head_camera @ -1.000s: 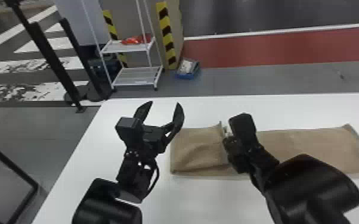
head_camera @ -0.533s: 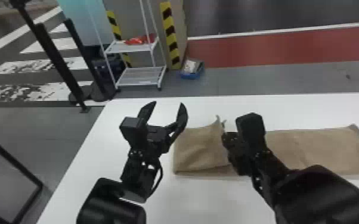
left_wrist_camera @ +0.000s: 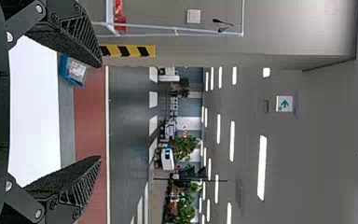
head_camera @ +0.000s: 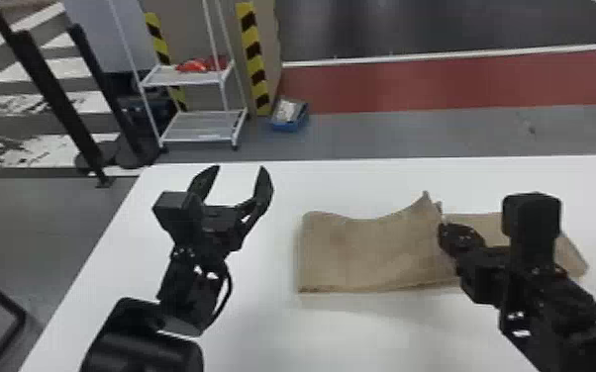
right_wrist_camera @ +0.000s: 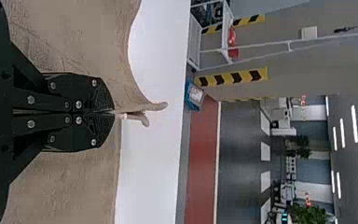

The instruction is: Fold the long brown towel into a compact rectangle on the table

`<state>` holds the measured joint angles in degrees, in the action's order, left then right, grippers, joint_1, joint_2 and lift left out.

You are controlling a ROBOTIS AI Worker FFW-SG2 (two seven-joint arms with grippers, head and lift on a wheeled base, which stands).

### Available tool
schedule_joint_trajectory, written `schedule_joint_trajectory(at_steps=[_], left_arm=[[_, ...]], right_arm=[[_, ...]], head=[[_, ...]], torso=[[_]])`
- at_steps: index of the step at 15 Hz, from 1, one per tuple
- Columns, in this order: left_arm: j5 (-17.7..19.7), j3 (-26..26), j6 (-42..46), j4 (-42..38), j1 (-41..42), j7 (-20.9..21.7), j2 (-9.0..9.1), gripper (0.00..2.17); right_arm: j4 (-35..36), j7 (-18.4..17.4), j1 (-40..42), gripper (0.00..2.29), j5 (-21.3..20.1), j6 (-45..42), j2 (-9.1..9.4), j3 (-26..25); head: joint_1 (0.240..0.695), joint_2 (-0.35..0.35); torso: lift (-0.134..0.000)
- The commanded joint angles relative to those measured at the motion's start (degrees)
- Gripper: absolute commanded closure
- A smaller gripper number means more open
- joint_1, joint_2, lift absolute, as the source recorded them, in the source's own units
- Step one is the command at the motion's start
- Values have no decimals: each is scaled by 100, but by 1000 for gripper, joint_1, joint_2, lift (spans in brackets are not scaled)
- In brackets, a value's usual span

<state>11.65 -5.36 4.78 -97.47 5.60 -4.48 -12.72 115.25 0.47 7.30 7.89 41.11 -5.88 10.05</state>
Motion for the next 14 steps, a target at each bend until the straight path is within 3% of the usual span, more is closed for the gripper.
schedule_joint_trajectory(at_steps=[1, 5, 9, 11, 14], left_arm=[[-5, -35, 0, 0, 3, -9, 24, 211], [-75, -88, -35, 0, 3, -18, 33, 211], [-75, -123, -53, -26, 12, -70, 50, 211], [-84, -132, -53, -17, 12, -79, 50, 211], [-137, -220, -53, 18, -59, -79, 50, 211]], right_arm=[[-222, 120, 26, 1420, 90, -71, -18, -381], [-47, 305, 88, 1420, 90, -1, -36, -487], [481, 727, 167, 1420, 459, 561, -133, -1418], [217, 788, 132, 1420, 538, 667, -344, -1576], [-302, 850, -18, 1420, 494, 298, -309, -1506]], head=[[695, 128], [695, 78], [695, 54], [695, 26], [695, -16]], torso=[[-120], [-120], [-120], [-120], [-120]])
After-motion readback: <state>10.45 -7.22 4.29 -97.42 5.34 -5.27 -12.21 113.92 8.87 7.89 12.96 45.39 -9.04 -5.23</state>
